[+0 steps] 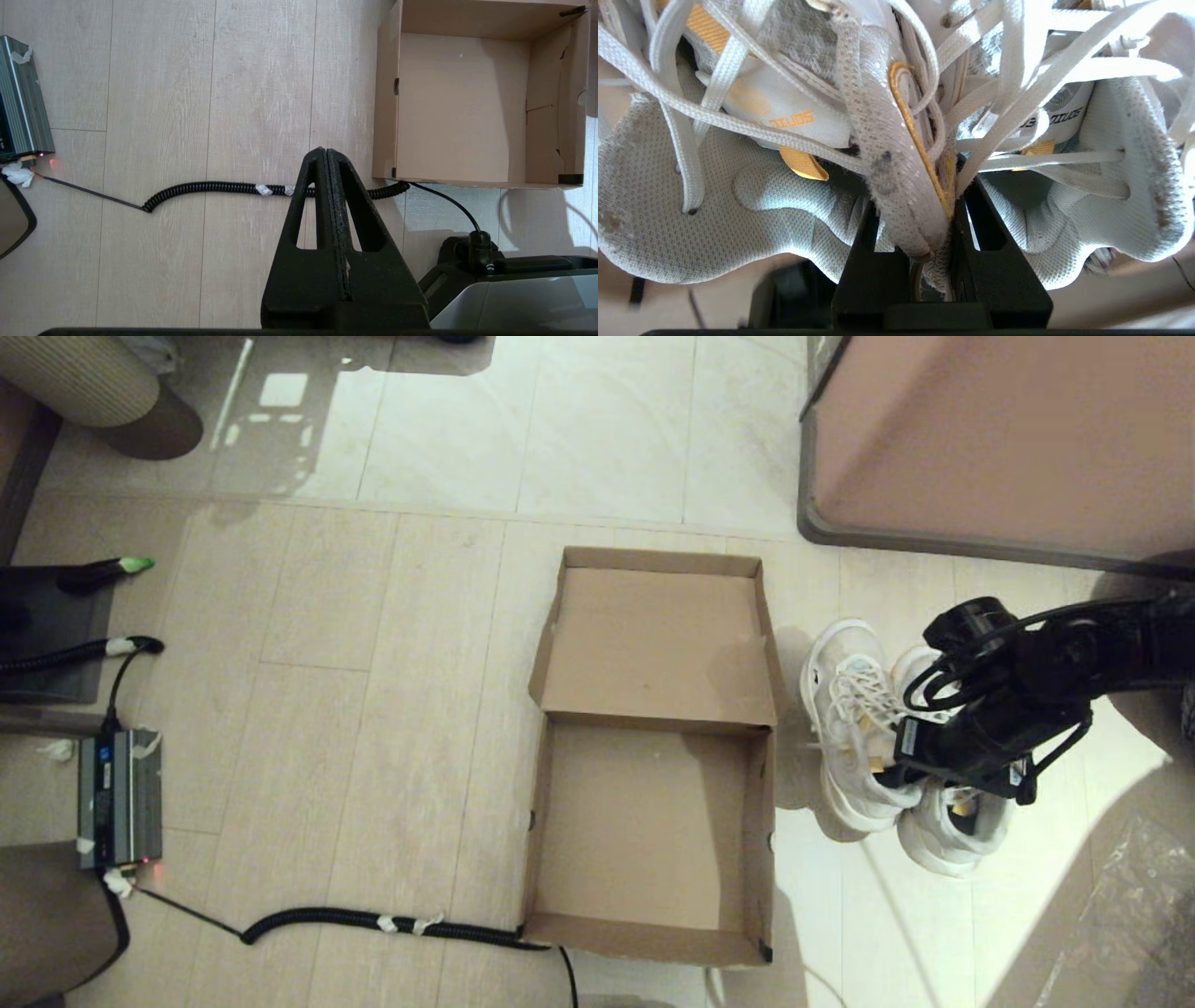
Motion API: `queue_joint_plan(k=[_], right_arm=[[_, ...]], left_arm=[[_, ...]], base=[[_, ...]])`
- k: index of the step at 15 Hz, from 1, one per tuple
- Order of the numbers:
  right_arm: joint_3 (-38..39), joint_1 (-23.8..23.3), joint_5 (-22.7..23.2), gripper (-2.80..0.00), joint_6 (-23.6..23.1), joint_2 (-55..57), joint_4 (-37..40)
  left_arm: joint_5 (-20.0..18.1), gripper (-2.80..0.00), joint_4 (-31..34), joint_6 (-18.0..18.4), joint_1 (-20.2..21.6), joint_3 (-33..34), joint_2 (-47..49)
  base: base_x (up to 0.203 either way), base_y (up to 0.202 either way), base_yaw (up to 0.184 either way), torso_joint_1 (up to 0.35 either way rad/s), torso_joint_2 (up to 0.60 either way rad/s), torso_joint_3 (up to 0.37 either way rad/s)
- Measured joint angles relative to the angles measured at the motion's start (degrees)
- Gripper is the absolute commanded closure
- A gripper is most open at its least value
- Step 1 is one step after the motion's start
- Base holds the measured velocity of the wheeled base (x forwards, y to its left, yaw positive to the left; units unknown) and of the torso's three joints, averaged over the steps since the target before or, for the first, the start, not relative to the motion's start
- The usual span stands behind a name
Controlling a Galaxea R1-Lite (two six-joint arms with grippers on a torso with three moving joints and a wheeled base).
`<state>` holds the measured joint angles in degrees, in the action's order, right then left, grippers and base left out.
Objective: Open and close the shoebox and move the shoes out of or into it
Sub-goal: Put the shoes out of the shoe box
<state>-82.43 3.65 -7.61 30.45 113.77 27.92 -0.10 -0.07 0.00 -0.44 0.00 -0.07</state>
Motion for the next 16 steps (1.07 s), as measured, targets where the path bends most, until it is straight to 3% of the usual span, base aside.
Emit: queue_joint_plan(k=[6, 14, 15, 16], right_arm=[[-3.3, -2.5, -0.1, 0.0, -1.1, 10.3, -4.5], [-1.6, -3.4, 0.0, 0.0, -3.0, 12.7, -4.4], [-1.1, -3.4, 0.2, -2.8, -3.1, 12.8, -4.4], [-0.7, -3.5, 0.5, -2.8, -3.1, 12.9, -4.4]], left_arm=[[0.0, 0.0, 0.0, 0.0, 0.0, 0.0, 0.0], [0.0, 0.0, 0.0, 0.0, 0.0, 0.0, 0.0], [0.0, 0.0, 0.0, 0.0, 0.0, 0.0, 0.0], [0.0, 0.0, 0.0, 0.0, 0.0, 0.0, 0.0]], base=[[0.0, 0.0, 0.0, 0.0, 0.0, 0.0], [0.0, 0.0, 0.0, 0.0, 0.0, 0.0], [0.0, 0.0, 0.0, 0.0, 0.0, 0.0], [0.0, 0.0, 0.0, 0.0, 0.0, 0.0]])
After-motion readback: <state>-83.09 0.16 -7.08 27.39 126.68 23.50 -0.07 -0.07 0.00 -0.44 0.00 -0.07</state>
